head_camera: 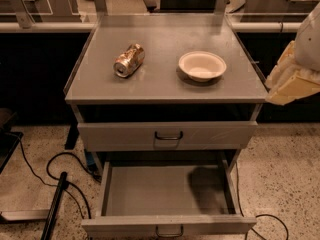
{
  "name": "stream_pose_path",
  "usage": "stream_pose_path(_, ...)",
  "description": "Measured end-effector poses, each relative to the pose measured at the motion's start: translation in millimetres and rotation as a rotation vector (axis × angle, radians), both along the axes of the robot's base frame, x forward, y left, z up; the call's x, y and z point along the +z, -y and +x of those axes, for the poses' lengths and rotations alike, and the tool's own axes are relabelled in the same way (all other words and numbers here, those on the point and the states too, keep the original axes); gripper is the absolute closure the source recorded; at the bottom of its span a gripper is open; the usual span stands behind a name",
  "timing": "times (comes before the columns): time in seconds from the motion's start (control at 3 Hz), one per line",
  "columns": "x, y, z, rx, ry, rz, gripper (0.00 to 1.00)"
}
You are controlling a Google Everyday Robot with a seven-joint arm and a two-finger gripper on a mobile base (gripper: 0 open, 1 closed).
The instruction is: Close middle drawer
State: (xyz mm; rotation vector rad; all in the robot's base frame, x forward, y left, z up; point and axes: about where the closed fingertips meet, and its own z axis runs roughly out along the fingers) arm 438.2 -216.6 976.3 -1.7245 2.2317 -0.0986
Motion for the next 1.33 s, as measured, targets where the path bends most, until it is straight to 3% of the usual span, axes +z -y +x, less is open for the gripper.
stream_pose_path(0.33,0,0,0,0.0,0.0,0.0,0.87)
stream_pose_path(0.67,1,0,1,-0.002,0.003,0.002,1.0)
stream_pose_path(1.0,-17,-3,-10,-0.014,-0.029,0.02,1.0)
stream_pose_path(1.33,-62,-9,-34,-0.041,-0.095,0.034,1.0)
